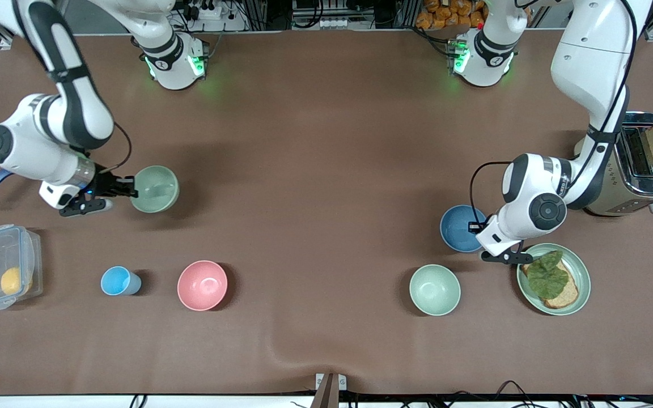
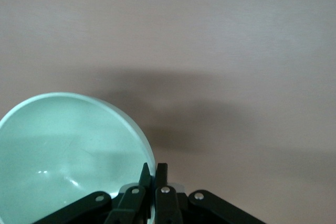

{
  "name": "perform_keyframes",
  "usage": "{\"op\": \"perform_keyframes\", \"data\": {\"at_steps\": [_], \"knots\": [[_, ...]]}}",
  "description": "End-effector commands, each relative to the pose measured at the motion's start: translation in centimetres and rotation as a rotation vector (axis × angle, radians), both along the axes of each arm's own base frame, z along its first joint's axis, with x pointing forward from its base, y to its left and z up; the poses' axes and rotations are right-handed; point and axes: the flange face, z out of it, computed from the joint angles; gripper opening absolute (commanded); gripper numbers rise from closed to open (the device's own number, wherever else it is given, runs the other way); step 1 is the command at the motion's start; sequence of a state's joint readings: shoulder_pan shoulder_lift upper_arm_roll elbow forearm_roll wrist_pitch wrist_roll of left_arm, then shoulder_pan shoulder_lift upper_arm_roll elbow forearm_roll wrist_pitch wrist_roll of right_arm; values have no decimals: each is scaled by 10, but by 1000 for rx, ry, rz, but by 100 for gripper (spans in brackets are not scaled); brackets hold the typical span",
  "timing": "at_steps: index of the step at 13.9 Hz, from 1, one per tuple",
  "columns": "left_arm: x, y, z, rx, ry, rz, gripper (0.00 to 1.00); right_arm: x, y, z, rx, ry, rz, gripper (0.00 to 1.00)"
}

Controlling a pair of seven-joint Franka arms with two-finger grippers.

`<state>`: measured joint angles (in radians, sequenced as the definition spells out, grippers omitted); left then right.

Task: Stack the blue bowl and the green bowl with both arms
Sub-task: 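Slide the green bowl with the right gripper toward the table center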

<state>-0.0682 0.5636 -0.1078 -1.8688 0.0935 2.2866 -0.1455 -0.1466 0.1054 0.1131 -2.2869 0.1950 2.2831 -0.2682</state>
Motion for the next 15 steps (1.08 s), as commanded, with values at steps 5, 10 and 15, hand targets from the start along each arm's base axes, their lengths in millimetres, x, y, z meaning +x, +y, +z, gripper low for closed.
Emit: {"op": "perform_keyframes", "data": {"at_steps": [5, 10, 15], "knots": [[2, -1, -1, 9, -12, -4, 0, -25, 178, 41, -28, -8, -236, 0], [2, -1, -1, 9, -12, 2, 0, -59, 304, 13, 5, -49, -416, 0], [2, -1, -1, 9, -12, 5, 0, -95, 393, -33, 46, -57, -537, 0]]}}
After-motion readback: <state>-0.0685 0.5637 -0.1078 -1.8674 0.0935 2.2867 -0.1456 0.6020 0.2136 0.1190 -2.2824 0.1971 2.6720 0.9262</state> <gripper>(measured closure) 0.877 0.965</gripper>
